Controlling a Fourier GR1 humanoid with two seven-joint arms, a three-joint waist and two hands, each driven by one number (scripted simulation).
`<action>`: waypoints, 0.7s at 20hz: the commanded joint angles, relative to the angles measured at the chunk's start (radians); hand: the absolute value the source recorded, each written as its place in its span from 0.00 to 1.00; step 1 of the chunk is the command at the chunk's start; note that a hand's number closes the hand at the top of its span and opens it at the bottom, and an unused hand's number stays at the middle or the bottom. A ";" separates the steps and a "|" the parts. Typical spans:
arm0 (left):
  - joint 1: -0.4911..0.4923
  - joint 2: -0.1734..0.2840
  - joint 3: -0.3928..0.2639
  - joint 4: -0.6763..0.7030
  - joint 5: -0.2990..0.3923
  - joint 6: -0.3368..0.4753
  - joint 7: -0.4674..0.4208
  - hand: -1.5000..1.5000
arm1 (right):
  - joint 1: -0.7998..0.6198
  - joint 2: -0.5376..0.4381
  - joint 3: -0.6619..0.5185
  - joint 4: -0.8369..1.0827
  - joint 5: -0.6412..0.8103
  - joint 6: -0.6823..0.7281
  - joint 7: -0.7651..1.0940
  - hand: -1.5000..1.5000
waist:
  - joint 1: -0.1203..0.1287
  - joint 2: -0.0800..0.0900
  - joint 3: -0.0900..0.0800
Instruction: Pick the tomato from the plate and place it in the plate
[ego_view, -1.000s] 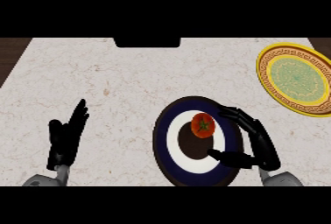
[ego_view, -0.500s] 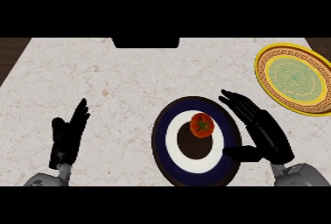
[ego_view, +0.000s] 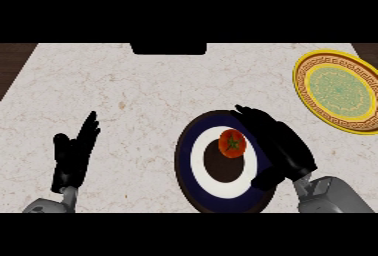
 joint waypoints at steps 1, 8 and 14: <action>0.024 0.006 0.028 -0.035 -0.010 -0.021 0.016 0.50 | -0.101 0.093 -0.018 0.111 0.023 0.091 0.062 0.00 | 0.005 0.002 0.001; 0.028 -0.102 0.020 -0.005 -0.117 -0.014 0.011 0.50 | -0.018 0.121 -0.075 0.037 0.103 0.186 0.036 0.00 | -0.004 0.001 0.001; 0.066 -0.114 0.063 -0.057 -0.147 -0.043 0.032 0.50 | -0.065 0.176 -0.143 0.194 0.159 0.189 -0.075 0.00 | 0.000 0.002 0.001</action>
